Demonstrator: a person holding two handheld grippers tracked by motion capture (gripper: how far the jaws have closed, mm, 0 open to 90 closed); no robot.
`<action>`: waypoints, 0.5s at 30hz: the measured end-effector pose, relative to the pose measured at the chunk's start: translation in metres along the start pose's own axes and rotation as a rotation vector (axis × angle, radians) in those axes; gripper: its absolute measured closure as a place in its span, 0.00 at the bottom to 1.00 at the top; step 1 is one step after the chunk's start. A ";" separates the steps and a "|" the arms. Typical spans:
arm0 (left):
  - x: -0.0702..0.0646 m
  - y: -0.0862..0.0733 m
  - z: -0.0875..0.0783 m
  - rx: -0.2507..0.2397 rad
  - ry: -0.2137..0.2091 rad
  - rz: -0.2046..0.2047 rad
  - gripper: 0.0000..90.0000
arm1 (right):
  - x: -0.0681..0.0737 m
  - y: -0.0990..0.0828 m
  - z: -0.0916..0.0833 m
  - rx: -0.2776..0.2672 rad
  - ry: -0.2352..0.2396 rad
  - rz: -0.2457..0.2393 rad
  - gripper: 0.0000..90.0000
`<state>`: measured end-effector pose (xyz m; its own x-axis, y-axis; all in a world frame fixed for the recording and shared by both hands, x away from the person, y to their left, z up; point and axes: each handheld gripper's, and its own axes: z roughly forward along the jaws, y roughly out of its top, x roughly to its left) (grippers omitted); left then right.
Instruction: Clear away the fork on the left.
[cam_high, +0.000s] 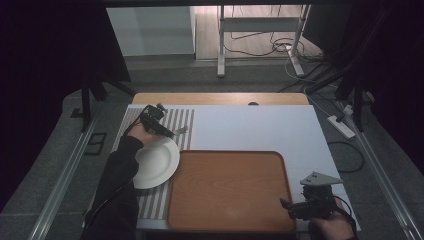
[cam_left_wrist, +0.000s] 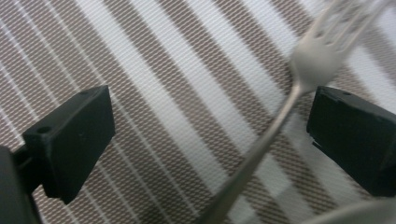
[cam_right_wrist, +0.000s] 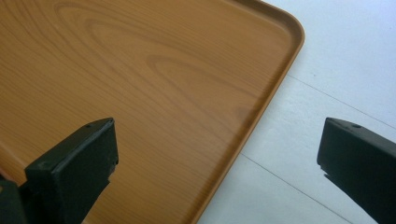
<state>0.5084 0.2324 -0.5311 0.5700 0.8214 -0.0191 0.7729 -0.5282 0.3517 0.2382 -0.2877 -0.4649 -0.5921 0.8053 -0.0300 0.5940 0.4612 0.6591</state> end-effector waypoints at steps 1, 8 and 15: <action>0.001 -0.001 -0.001 -0.008 -0.004 -0.008 0.05 | 0.000 0.000 0.000 0.000 0.000 0.000 0.00; 0.009 -0.008 -0.009 -0.055 -0.016 -0.033 0.40 | 0.001 0.000 0.000 0.000 0.001 -0.002 0.00; 0.020 -0.018 -0.014 -0.066 -0.010 -0.085 0.76 | 0.001 0.000 0.000 0.003 0.002 -0.004 0.00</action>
<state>0.5022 0.2615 -0.5244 0.5064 0.8602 -0.0604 0.7985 -0.4414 0.4093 0.2378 -0.2869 -0.4653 -0.5958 0.8025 -0.0315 0.5932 0.4661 0.6564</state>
